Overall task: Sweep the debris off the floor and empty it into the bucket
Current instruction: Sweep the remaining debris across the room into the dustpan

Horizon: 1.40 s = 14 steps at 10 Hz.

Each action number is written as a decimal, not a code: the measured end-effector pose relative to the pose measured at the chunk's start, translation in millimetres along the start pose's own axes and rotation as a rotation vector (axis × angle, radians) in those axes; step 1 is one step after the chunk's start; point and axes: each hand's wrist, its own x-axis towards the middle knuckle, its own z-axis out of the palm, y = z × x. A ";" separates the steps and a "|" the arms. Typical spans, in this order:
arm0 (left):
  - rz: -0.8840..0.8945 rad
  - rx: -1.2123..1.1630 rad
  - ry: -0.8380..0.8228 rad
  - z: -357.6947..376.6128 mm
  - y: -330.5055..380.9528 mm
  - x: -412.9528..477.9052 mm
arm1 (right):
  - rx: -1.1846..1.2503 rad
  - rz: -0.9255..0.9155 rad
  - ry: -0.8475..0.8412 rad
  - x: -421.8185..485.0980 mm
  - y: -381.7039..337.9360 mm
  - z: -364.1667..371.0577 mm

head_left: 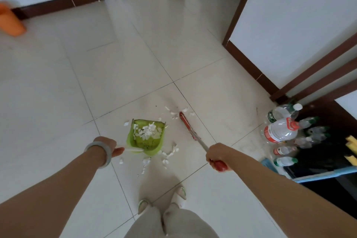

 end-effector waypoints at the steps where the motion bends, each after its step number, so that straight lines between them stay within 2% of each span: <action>1: 0.122 0.196 0.062 -14.0 -7.5 -18.9 | 0.049 0.012 0.061 7.8 -14.5 -10.2; 2: 0.194 0.712 0.125 -30.3 -4.5 -35.4 | 0.097 0.024 0.093 22.3 -28.4 -20.1; 3: 0.210 0.767 0.122 -34.0 -8.1 -34.5 | 0.099 0.022 0.111 35.2 -42.7 -30.1; 4: 0.085 0.207 0.178 -29.8 -12.6 -14.7 | 0.073 0.007 0.102 49.8 -64.1 -43.3; 5: -0.072 -0.401 0.079 -23.1 1.4 1.7 | 0.028 0.023 0.086 66.1 -93.4 -59.4; 6: -0.106 -0.004 0.139 -21.9 17.1 -5.0 | -0.044 0.024 0.065 80.5 -118.1 -63.3; 7: 0.044 0.627 0.142 -26.5 32.5 -13.1 | -0.138 -0.002 0.011 85.2 -134.7 -57.8; 8: 0.109 0.888 0.102 -26.0 45.0 -6.7 | -0.231 -0.026 -0.068 79.4 -140.1 -49.2; 9: 0.121 0.900 0.103 -27.6 55.1 0.2 | -0.321 -0.040 -0.126 66.4 -142.0 -50.6; 11: 0.110 0.954 0.089 -23.8 88.8 17.6 | -0.266 -0.052 -0.185 51.7 -133.5 -87.7; 12: 0.135 0.980 0.092 -19.6 109.5 27.6 | -0.233 -0.073 -0.130 59.7 -123.1 -104.4; 14: 0.212 1.036 0.098 -8.8 160.8 34.8 | -0.249 -0.096 0.094 94.3 -101.8 -160.0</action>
